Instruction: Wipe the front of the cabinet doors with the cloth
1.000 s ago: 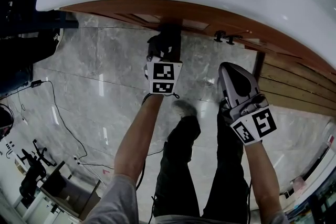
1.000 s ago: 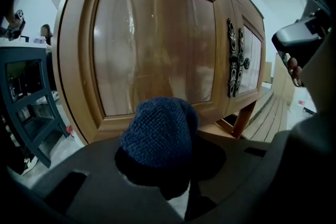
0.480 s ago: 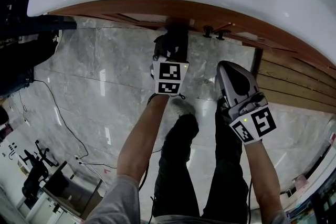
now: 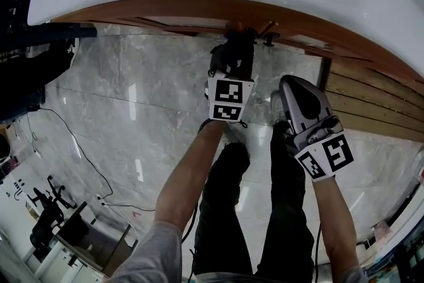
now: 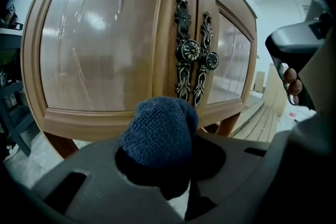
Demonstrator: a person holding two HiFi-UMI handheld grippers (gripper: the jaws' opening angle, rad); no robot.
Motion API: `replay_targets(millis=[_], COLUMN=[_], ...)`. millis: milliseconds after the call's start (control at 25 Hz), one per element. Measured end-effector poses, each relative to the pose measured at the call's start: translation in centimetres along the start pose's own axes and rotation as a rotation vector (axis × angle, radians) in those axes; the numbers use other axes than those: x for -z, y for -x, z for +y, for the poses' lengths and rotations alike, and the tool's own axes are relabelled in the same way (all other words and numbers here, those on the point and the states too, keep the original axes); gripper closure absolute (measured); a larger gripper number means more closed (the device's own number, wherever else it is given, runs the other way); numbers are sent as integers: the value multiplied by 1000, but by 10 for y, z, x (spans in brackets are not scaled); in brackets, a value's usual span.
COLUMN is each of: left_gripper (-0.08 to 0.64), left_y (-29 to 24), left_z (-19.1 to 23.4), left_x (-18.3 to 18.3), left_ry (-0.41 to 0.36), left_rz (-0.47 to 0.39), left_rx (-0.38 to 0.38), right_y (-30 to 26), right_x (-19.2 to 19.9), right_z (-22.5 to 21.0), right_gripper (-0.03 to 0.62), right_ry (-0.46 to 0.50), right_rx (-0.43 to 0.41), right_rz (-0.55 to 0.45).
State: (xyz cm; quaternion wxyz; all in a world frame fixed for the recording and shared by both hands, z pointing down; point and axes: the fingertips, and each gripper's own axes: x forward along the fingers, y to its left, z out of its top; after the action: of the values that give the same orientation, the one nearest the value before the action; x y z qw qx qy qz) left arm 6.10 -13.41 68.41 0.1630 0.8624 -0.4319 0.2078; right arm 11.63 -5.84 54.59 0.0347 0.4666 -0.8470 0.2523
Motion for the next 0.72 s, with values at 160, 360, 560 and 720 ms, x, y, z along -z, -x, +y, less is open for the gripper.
replay_targets(millis=[160,360,560,720], left_gripper=[463,463,463,463], left_y=[-5,-11,-3,12], left_z=[-14,-38,-52,-58], left_x=[-1,-4,-14,-20], left_ry=[18,7,18,22], left_rz=[-1,-2,-12,-17], left_rx=[14,67,96,103], right_y=[5,11,16,18], right_x=[2,0,-2,-6], right_z=[-4,-9,-8,-6], right_gripper=[583,583,583,583], right_ry=[-7,-5,-4,-5], right_rx=[-1,4,-1,1], right_rz=[-1,4,8,9])
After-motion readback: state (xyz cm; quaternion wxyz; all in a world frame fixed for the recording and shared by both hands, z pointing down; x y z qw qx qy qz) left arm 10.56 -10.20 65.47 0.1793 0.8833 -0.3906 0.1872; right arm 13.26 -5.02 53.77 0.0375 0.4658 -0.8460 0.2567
